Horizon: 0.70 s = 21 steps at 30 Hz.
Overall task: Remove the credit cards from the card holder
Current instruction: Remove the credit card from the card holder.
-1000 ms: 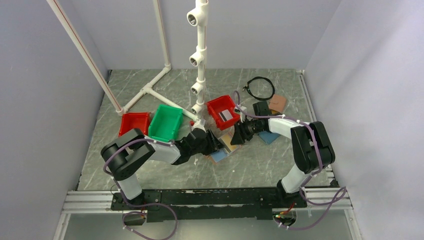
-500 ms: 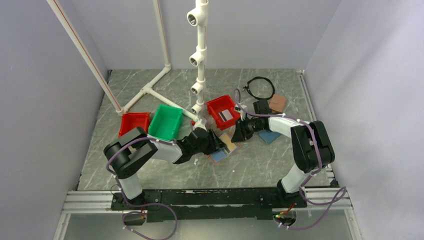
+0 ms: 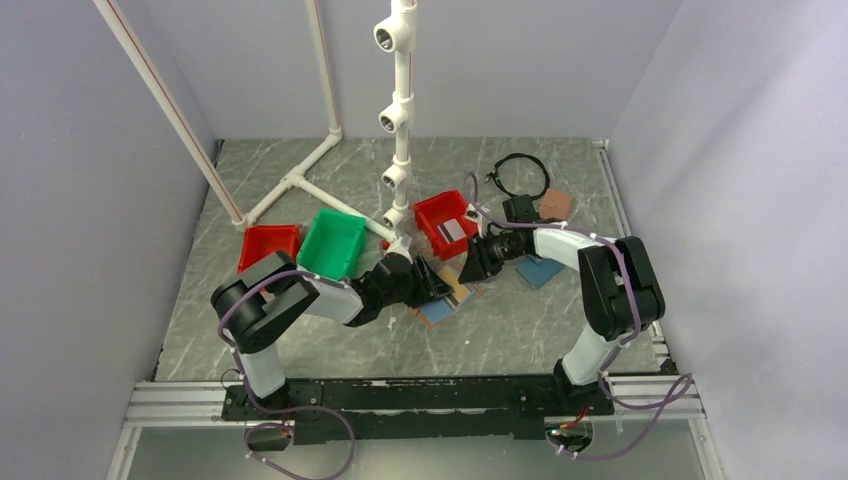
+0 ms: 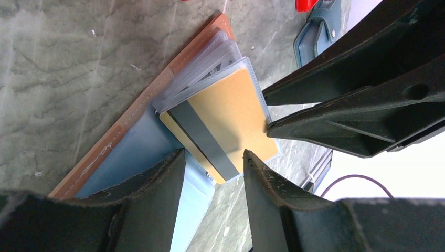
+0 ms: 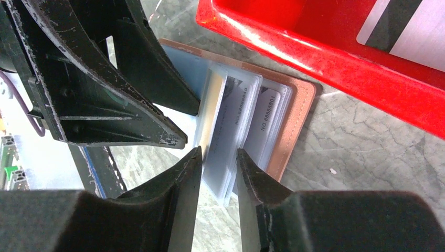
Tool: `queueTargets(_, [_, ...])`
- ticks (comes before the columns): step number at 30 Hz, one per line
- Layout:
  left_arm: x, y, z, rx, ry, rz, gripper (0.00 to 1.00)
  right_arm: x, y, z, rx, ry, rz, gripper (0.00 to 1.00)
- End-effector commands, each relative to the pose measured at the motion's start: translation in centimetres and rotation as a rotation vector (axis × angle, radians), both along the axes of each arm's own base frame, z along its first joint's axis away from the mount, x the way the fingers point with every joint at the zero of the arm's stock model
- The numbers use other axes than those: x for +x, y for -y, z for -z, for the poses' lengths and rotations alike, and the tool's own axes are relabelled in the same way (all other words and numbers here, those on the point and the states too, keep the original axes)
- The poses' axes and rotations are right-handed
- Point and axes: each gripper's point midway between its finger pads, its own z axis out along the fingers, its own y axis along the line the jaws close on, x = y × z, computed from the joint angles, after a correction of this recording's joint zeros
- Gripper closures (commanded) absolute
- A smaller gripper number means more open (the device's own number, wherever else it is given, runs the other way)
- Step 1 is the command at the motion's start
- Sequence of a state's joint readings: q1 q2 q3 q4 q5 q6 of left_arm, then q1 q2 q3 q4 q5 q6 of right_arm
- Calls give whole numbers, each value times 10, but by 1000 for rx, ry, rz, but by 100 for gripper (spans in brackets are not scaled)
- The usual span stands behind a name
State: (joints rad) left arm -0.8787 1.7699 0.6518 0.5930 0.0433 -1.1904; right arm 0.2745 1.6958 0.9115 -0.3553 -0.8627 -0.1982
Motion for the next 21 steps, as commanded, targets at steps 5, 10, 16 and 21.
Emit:
queueTargets(5, [-6, -12, 22, 20, -30, 11, 48, 5, -6, -10, -1, 20, -14, 61])
queueTargets(10, [-6, -15, 25, 28, -37, 6, 48, 2, -9, -18, 27, 38, -41, 59])
queueTargets(16, [-6, -18, 26, 34, -36, 2, 48, -7, -16, -28, 88, 7, -89, 58])
queueTargets(21, [-6, -19, 21, 36, -12, 12, 48, 0, -11, -23, 32, 27, -68, 51])
